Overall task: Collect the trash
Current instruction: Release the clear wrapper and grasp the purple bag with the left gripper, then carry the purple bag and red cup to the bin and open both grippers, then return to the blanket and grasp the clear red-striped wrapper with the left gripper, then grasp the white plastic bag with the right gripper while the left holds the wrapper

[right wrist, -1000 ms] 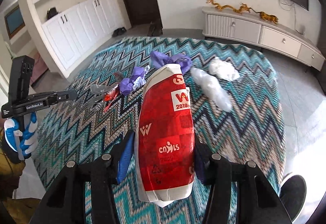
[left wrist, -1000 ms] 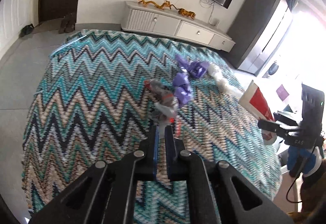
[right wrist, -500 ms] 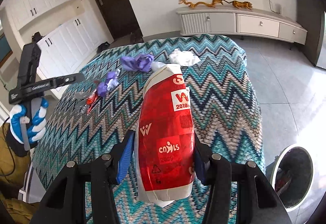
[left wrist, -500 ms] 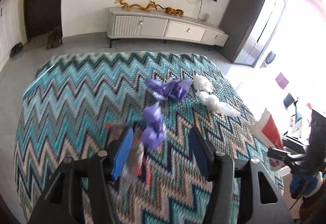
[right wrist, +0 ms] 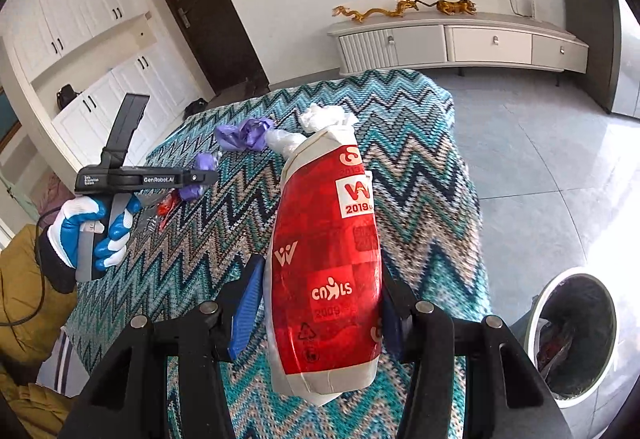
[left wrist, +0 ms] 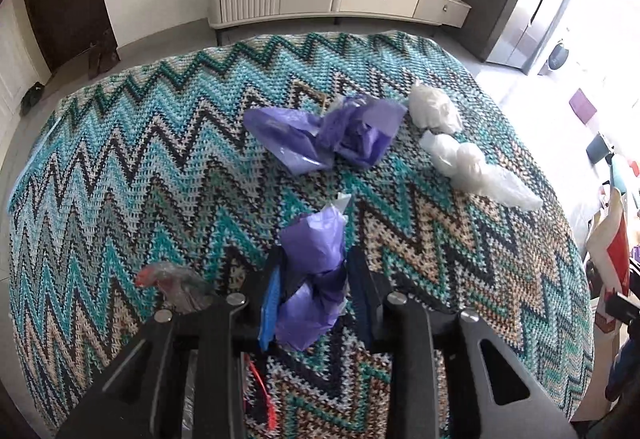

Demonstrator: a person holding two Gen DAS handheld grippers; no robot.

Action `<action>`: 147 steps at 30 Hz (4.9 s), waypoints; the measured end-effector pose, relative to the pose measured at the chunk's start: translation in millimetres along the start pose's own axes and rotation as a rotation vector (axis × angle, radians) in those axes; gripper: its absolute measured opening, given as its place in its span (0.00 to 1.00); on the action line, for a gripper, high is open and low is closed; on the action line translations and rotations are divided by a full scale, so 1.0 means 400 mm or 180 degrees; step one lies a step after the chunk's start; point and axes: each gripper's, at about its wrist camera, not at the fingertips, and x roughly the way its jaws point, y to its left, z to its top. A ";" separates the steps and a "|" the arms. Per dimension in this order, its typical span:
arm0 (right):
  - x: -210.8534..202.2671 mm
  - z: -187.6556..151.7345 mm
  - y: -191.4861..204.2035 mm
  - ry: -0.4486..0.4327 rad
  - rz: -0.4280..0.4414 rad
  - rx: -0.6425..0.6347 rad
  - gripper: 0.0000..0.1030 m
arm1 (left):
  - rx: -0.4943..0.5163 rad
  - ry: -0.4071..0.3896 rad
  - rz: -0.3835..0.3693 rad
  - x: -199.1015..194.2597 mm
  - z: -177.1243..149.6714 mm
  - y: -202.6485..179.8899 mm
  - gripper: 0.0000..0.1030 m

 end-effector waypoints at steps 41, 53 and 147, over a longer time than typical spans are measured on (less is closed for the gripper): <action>-0.329 -0.269 -0.622 -0.0550 -0.1006 0.1446 0.48 | 0.0993 0.0045 -0.1292 -0.072 0.083 -0.900 0.28; -0.212 -0.306 -0.840 -0.0258 -0.1162 0.1924 0.49 | 0.0932 0.0495 -0.1424 0.196 0.118 -1.181 0.30; 0.238 0.216 0.113 0.0067 -0.0234 -0.0541 0.61 | -0.0612 -0.0631 0.0178 -0.115 -0.155 0.110 0.61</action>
